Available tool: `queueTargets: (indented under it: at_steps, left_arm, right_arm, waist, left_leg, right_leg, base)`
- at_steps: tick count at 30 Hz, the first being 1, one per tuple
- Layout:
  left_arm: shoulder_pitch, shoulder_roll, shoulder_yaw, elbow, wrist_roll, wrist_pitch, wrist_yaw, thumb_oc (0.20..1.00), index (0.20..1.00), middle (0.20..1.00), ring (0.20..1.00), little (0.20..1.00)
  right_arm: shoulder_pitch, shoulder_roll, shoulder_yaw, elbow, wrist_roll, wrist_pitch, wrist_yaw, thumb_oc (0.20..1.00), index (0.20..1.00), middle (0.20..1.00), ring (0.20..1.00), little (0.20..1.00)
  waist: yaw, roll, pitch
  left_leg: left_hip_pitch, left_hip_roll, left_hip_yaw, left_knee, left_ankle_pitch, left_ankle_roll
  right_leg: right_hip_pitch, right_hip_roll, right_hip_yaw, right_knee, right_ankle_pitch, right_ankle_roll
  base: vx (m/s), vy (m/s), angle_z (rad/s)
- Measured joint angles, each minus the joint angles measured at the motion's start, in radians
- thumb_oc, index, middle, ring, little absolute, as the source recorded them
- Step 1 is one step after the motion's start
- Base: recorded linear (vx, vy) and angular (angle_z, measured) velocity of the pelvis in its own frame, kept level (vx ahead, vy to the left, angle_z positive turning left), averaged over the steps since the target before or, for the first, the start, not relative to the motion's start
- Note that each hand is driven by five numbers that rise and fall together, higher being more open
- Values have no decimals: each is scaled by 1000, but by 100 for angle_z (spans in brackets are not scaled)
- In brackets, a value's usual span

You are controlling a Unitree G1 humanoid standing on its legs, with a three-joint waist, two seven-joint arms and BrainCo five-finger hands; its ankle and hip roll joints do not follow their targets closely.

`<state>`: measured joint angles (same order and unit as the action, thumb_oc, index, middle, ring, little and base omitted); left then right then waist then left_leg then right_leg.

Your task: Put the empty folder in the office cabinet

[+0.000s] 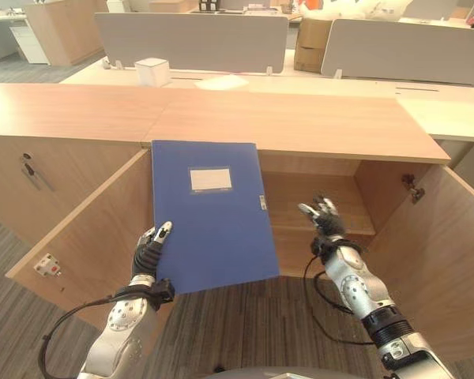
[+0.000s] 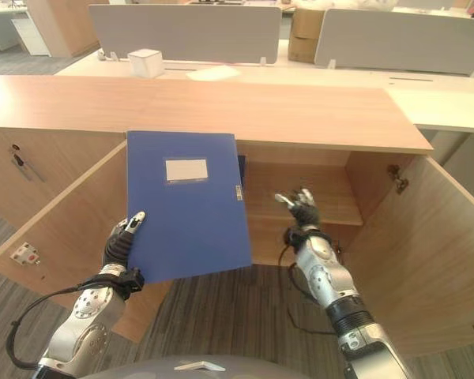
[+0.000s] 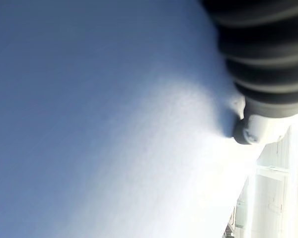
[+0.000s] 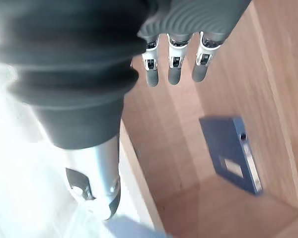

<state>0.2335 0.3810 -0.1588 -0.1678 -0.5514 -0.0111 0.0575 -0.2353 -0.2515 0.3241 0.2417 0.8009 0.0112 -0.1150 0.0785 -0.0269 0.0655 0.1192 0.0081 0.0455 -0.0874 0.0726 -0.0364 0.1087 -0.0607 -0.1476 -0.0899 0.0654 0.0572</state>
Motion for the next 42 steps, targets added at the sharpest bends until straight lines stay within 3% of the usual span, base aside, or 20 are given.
queueTargets:
  at_steps: [7, 13, 27, 42]
  left_arm:
    - [-1, -2, -13, 0, 17, 7, -7, 200, 200, 200, 200, 200]
    - [0, -1, -18, 0, 16, 7, -6, 200, 200, 200, 200, 200]
    - [0, 7, -21, 0, 21, 7, -6, 200, 200, 200, 200, 200]
    - [2, 8, -32, 2, 105, 11, 23, 200, 200, 200, 200, 200]
  right_arm:
    - [-1, -32, 170, -173, 46, 43, 111, 1000, 1000, 1000, 1000, 1000]
    - [-14, -81, 186, -199, 47, 39, 146, 1000, 1000, 1000, 1000, 1000]
    - [-18, -90, 197, -176, 84, 60, 148, 1000, 1000, 1000, 1000, 1000]
    - [-10, -19, 201, -152, 84, 61, 73, 1000, 1000, 1000, 1000, 1000]
  waist:
    - [2, -10, 4]
    - [12, -28, 11]
    - [16, -32, 10]
    - [19, -32, 10]
  left_leg:
    - [-4, 0, 1, 5, 0, 0]
    - [-7, 0, -1, 2, -1, -1]
    - [-7, -1, -3, 7, 0, 0]
    - [-9, -4, -7, 8, 1, -1]
  right_leg:
    - [0, 0, 0, 2, 0, 0]
    - [-2, -1, -1, 2, 0, 0]
    - [-1, -1, -4, 4, 0, 0]
    - [-1, -4, -9, 5, 1, 1]
  base:
    - [0, 0, 0]
    - [0, 0, 0]
    - [0, 0, 0]
    - [-4, 1, 0]
